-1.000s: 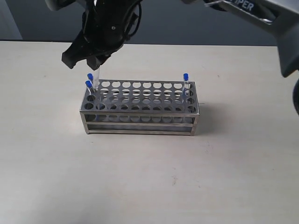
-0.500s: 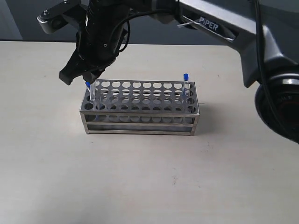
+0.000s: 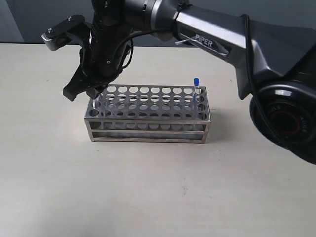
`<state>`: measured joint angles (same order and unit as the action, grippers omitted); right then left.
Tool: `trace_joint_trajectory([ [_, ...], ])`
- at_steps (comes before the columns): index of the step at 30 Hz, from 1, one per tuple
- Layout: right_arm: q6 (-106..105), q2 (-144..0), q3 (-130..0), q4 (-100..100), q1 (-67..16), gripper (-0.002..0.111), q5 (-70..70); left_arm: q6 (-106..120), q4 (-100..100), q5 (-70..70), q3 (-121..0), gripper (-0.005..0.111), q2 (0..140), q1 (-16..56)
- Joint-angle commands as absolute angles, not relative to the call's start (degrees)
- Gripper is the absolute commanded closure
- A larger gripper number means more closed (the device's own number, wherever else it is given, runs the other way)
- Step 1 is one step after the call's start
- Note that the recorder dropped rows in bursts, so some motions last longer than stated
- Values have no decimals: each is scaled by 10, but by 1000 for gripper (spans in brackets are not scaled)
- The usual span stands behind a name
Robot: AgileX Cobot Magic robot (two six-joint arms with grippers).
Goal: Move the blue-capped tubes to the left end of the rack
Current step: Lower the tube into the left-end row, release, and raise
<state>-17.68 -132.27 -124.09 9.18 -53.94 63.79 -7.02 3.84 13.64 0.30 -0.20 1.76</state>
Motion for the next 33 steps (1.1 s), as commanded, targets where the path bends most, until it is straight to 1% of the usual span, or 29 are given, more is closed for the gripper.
trace_joint_trajectory([
  [1,-182,-1337,-1244,107,-540,108,636,-71,39,132,0,106,0,20],
  [11,-182,-1346,-1244,112,-540,108,613,-71,39,132,0,106,0,20],
  [18,-182,-1363,-1244,164,-540,107,602,-71,39,132,0,106,0,20],
  [20,-180,-1370,-1244,165,-540,103,610,-71,39,132,0,106,0,20],
  [21,-179,-1373,-1244,165,-540,99,613,-71,39,132,0,106,0,20],
  [24,-179,-1374,-1244,168,-540,84,617,-71,39,132,0,106,0,20],
  [26,-178,-1374,-1244,183,-540,72,619,-71,39,132,0,106,0,20],
  [28,-178,-1372,-1244,192,-540,64,624,-71,39,132,0,106,0,20],
  [29,-175,-1371,-1244,192,-540,62,628,-71,39,132,0,106,0,20],
  [33,-160,-1362,-1244,191,-540,62,642,-71,39,132,0,106,0,20],
])
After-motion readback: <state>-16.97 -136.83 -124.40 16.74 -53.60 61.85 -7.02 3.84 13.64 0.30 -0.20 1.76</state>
